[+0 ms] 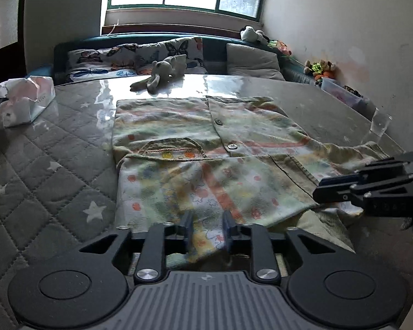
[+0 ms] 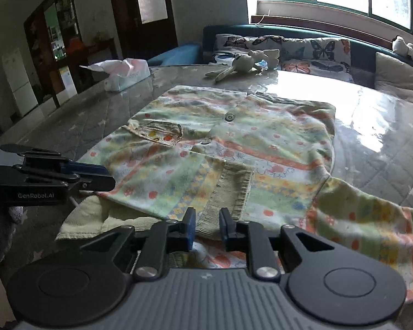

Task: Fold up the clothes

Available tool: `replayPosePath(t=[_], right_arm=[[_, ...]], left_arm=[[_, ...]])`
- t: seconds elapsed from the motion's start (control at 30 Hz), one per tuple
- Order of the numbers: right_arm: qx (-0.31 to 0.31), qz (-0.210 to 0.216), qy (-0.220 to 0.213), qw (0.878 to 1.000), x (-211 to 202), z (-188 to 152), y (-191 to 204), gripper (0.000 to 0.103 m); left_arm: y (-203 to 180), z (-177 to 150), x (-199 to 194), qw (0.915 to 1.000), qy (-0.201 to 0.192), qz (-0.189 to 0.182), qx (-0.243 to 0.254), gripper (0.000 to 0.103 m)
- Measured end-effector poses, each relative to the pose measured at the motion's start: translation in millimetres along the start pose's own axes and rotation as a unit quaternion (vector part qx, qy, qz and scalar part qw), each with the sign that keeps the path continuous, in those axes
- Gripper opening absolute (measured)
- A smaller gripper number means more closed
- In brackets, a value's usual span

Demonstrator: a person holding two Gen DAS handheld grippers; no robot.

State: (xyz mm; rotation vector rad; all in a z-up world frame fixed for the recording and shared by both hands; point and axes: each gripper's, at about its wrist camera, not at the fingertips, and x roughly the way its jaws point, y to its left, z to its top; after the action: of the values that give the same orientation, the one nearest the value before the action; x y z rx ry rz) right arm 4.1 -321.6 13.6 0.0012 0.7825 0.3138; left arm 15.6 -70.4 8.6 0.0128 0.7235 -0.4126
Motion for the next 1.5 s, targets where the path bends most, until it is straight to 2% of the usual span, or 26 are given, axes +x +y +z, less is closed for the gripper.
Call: replayPosePath(t=[0.1,0.17,0.23,0.3,0.37,0.43,0.5,0.63,0.67,0.73,0.93,1.23,1.33,1.43,1.5], right_arm=[[0.009,0.002,-0.002,1.0,-0.6,-2.9,-3.7,0.019],[0.015,0.001,-0.011,1.0,-6.9,-3.8,-6.0,0.022],[0.024,-0.007,-0.021,0.999,-16.0,-5.4,-11.2,0.026],[0.044,-0.027,-0.035,0.998,-29.9,-9.9,-24.5,0.026],[0.066,-0.057,-0.042,0.995,-40.8,-16.8,-41.8,0.026],[0.087,-0.087,-0.048,0.991,-51.7,-23.7,-59.2,0.027],[0.107,-0.122,-0.05,0.985,-59.2,-30.6,-78.4,0.027],[0.154,-0.208,-0.059,0.964,-76.4,-49.1,-127.2,0.027],[0.164,-0.223,-0.061,0.959,-79.8,-53.3,-136.4,0.028],[0.183,-0.252,-0.066,0.948,-86.7,-61.5,-154.6,0.037],[0.218,-0.293,-0.075,0.928,-91.8,-74.4,-191.8,0.042],[0.238,-0.304,-0.086,0.918,-89.6,-81.5,-209.3,0.043],[0.234,-0.301,-0.087,0.92,-89.3,-80.8,-210.1,0.043],[0.234,-0.298,-0.086,0.921,-88.6,-81.0,-210.9,0.038],[0.235,-0.292,-0.088,0.923,-89.2,-80.5,-210.0,0.027]], left_arm=[[1.1,0.0,-1.0,1.0,0.0,0.004,-0.009,0.038],[1.5,0.6,-3.8,0.9999,-0.002,0.007,-0.014,0.049],[1.3,2.1,-7.2,0.9998,-0.007,0.007,-0.016,0.054],[0.9,4.5,-10.6,0.9997,-0.013,0.01,-0.018,0.061],[-0.2,7.2,-13.8,0.9995,-0.02,0.015,-0.018,0.073],[-1.8,9.3,-17.1,0.9993,-0.029,0.016,-0.017,0.073],[-4.8,11.6,-20.5,0.9991,-0.039,0.013,-0.014,0.076],[-10.5,15.4,-22.0,0.9986,-0.05,0.017,-0.008,0.091],[-11.5,16.1,-22.3,0.9984,-0.053,0.019,-0.008,0.098],[-13.6,17.6,-23.0,0.9981,-0.057,0.023,-0.006,0.103],[-19.6,21.9,-24.6,0.997,-0.07,0.034,-0.002,0.103],[-21.9,20.3,-20.2,0.9976,-0.055,0.04,-0.009,0.103],[-21.7,18.4,-18.8,0.9979,-0.05,0.04,-0.011,0.103],[-21.2,17.0,-18.1,0.998,-0.048,0.04,-0.014,0.103],[-20.9,16.1,-17.7,0.998,-0.046,0.04,-0.015,0.103]])
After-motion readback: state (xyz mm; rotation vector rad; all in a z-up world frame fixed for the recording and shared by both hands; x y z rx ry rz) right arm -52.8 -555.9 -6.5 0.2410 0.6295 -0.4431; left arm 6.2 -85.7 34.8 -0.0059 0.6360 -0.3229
